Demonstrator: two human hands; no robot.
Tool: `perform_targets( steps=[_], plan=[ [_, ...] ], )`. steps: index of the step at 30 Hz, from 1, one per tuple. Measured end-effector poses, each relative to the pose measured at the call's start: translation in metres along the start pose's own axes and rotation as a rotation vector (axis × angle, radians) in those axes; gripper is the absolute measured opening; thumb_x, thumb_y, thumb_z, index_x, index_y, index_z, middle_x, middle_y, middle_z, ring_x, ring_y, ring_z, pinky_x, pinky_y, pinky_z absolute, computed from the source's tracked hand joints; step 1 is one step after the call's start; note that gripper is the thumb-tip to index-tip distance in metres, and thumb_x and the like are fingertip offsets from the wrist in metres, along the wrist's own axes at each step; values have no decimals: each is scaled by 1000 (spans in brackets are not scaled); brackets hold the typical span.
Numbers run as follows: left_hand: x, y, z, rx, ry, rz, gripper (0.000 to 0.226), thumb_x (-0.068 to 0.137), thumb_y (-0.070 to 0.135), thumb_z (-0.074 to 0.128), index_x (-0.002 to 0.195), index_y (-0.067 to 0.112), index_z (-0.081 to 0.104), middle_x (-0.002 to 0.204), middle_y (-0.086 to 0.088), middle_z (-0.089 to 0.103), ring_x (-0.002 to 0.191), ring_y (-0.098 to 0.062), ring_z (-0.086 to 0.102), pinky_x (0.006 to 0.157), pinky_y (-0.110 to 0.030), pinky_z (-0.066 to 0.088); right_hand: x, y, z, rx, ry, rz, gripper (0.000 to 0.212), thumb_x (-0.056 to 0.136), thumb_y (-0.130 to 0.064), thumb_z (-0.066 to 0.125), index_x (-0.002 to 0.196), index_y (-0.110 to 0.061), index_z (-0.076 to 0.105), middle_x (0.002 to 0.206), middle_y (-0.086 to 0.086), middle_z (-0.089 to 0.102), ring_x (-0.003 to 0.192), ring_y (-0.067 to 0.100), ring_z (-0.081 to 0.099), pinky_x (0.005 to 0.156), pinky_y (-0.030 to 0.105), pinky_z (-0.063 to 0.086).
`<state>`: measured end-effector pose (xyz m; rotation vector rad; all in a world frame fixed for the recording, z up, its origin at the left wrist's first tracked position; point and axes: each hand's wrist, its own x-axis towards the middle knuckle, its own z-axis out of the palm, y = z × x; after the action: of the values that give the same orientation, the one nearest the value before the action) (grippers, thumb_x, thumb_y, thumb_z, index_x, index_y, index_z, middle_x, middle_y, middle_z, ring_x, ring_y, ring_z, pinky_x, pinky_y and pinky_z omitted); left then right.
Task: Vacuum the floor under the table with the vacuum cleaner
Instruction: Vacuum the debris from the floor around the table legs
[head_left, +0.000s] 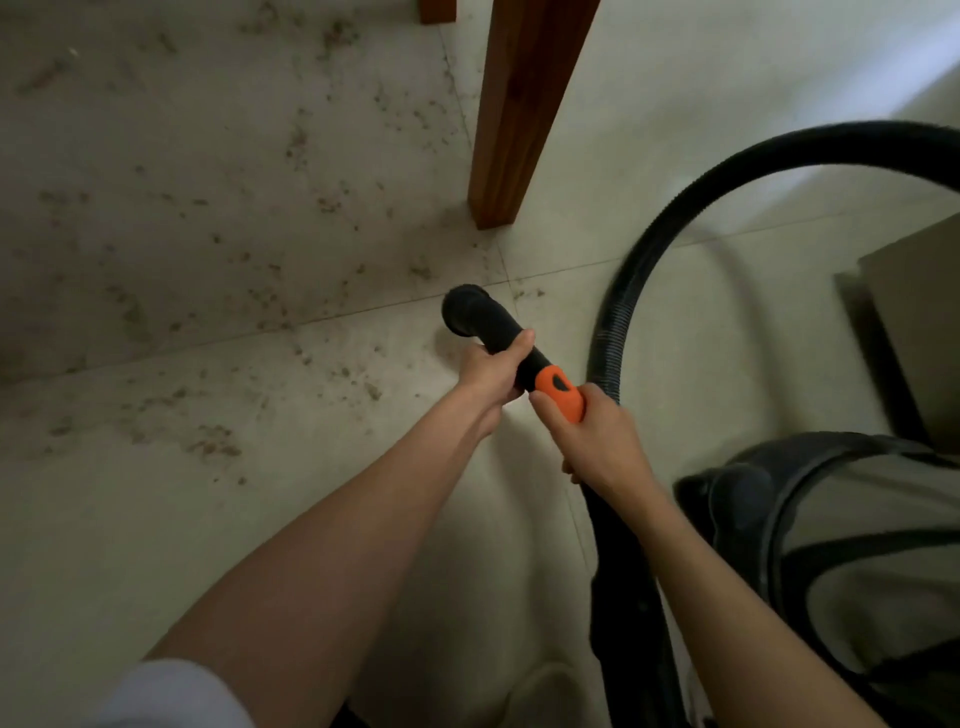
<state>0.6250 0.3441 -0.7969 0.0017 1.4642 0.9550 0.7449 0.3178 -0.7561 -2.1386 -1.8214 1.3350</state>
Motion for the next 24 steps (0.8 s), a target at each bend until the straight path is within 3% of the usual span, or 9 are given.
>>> perform_targets(
  steps=[4,6,8,12,13,15,16,20,24],
  plan=[
    [45,-13,37,3,-82,28,48,91,28,60,129,3,45,120,-17,61,107,-28,61,75,-30,51,41,16,-19,-17,38,32,40,92,-48,54,92,-8,57,73,8,60,45,12,55,35,13,37],
    [63,-14,53,0,-131,39,50,92,30,57,133,5,43,126,-16,59,107,-26,60,67,-26,46,61,21,-29,-36,64,22,42,93,-48,52,77,-10,57,62,7,60,42,13,54,39,16,40],
    [72,-11,67,-20,-161,33,47,94,28,55,133,6,42,120,-12,60,92,-21,60,58,-23,44,76,25,-36,-17,62,34,48,93,-48,52,65,-10,56,55,9,59,39,18,55,43,22,46],
    [75,-12,86,-16,-225,27,44,95,21,53,132,0,43,94,-9,59,62,-15,60,40,-17,45,89,29,-48,57,53,94,54,92,-51,52,70,-3,58,64,17,61,50,28,59,58,39,55],
    [77,-15,90,0,-249,23,45,95,20,54,133,-1,43,97,-11,61,63,-15,63,47,-18,49,88,31,-51,86,52,120,53,92,-50,52,73,-1,57,66,17,60,50,28,57,55,37,54],
    [80,-21,98,17,-295,4,48,94,20,55,135,-1,41,117,-19,61,89,-25,67,73,-29,53,86,34,-57,144,53,158,51,94,-46,52,79,2,56,65,14,56,42,21,53,42,26,48],
    [81,-23,101,17,-305,-4,49,94,20,55,136,0,40,126,-20,58,94,-28,65,75,-32,52,86,35,-58,165,53,170,49,94,-44,53,81,3,55,65,13,54,38,17,50,38,22,45],
    [87,-26,102,-28,-270,-10,50,94,21,55,138,4,37,112,-12,60,72,-20,60,46,-21,49,93,36,-55,201,42,192,51,93,-44,55,79,4,55,65,17,55,40,21,50,39,24,45],
    [97,-25,97,-43,-266,-62,46,94,18,55,135,2,42,87,-9,61,64,-17,58,39,-20,47,101,39,-52,159,34,194,60,91,-51,54,85,8,63,63,17,61,45,22,54,47,27,49]
  ],
)
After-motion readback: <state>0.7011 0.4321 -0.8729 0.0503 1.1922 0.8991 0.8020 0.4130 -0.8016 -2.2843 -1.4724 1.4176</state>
